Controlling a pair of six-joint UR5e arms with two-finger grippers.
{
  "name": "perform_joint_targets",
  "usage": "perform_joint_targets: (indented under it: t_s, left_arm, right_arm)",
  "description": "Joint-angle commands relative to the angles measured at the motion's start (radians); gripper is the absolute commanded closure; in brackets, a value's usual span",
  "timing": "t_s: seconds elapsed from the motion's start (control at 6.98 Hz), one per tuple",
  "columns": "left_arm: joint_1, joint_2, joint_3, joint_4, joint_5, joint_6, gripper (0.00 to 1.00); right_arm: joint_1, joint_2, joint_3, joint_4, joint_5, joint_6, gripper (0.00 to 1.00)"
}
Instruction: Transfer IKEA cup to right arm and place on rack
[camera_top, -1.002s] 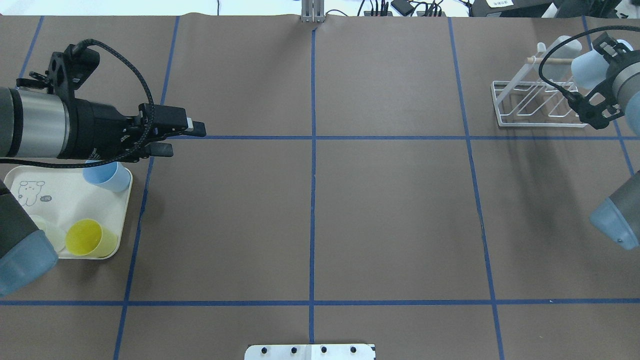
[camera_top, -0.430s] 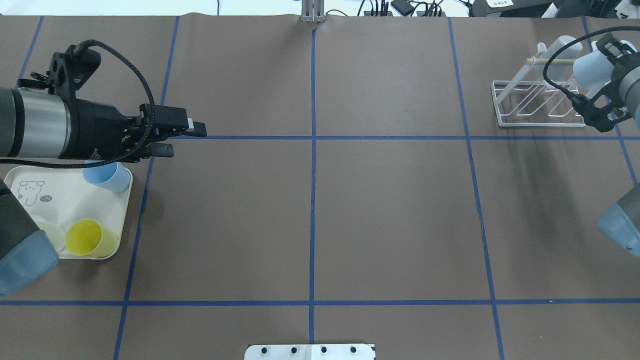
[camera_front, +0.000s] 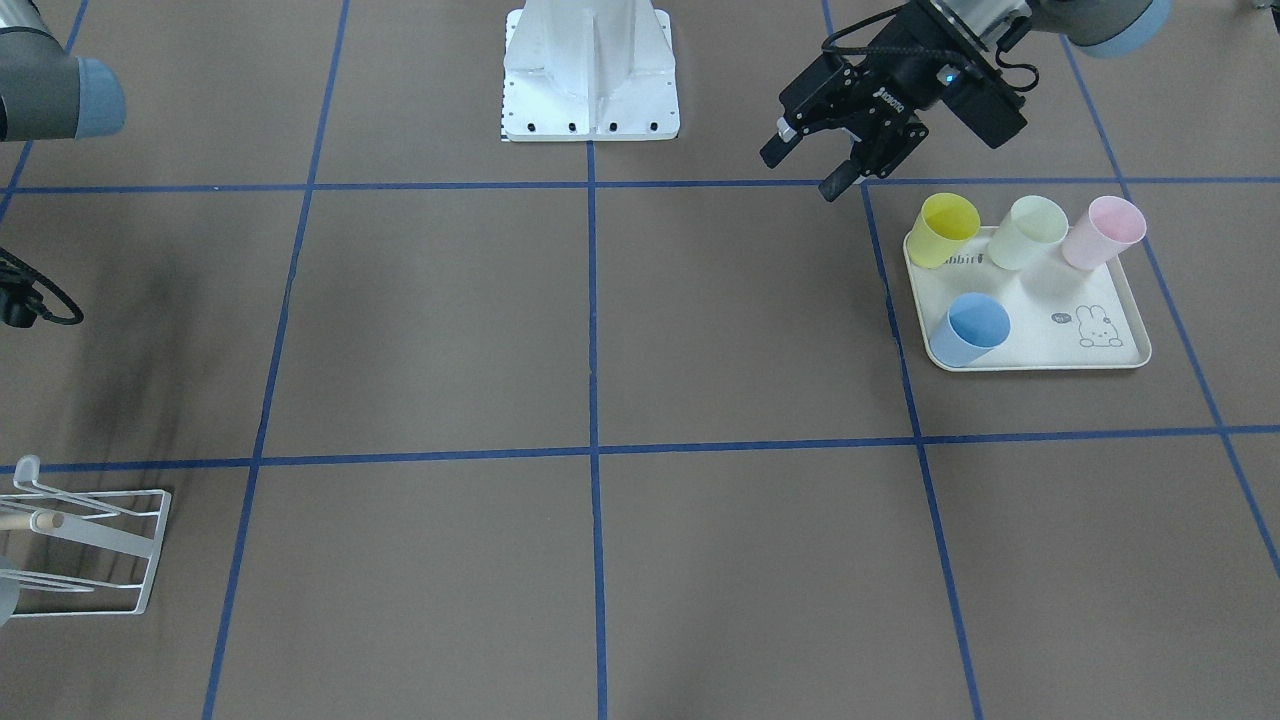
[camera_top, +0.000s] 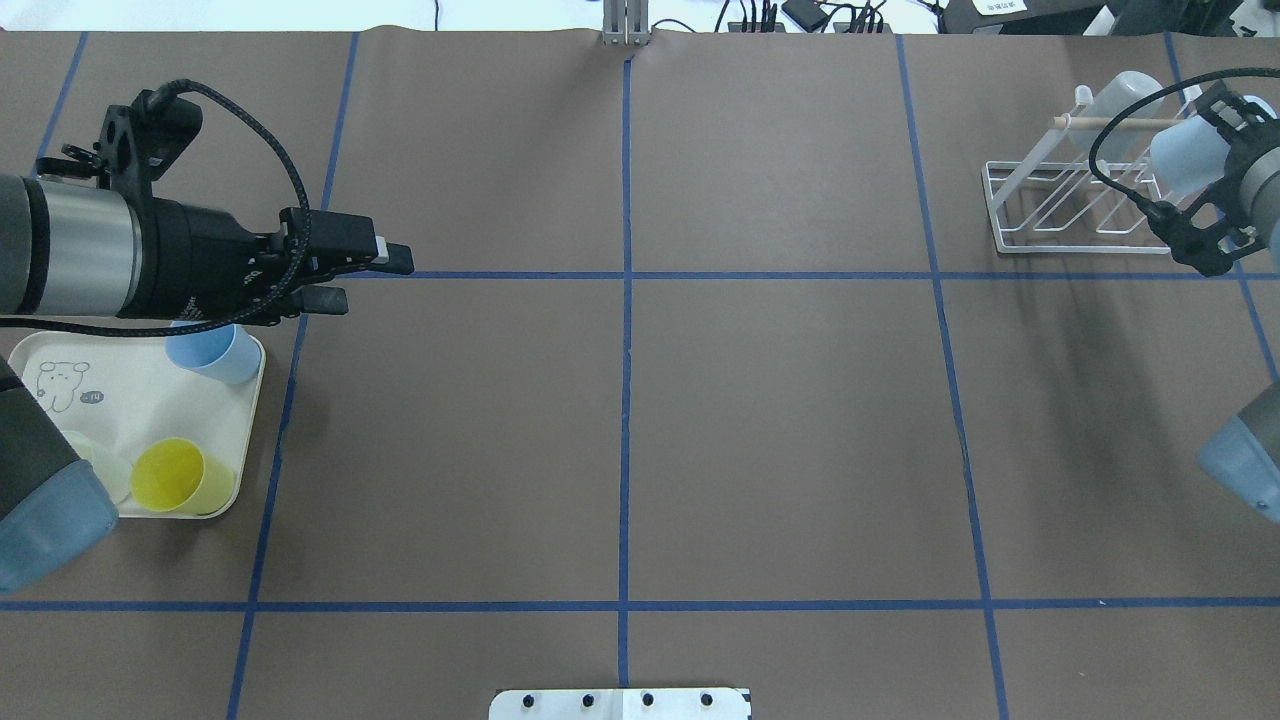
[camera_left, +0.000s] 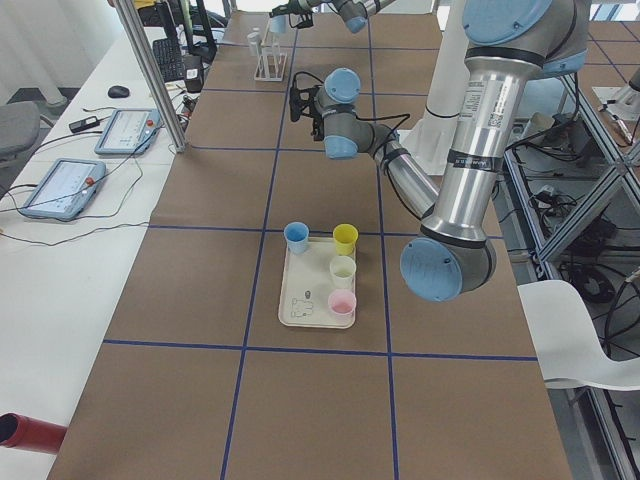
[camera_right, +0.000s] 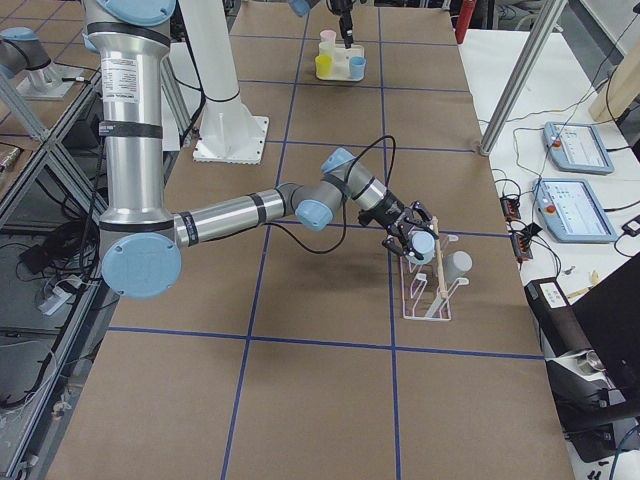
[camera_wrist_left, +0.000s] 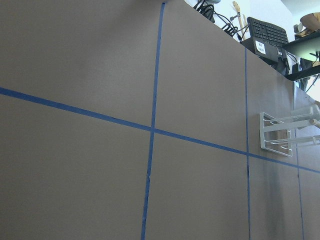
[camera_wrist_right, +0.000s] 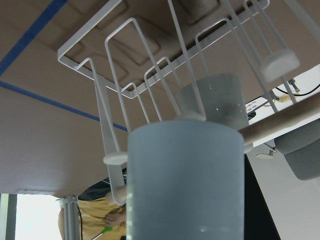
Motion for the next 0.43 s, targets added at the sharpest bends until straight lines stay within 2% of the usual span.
perform_joint_targets:
  t_s: [0.0, 0.29]
  left_arm:
    - [0.0, 0.0, 0.0, 0.0, 0.0, 0.0, 0.0]
    - [0.0, 0.0, 0.0, 0.0, 0.0, -0.002, 0.0]
  right_arm:
    - [-0.019, 0.007, -0.024, 0.0, -0.006, 0.001, 1.0]
    - [-0.025, 0.015, -0.037, -0.001, -0.006, 0.0, 1.0]
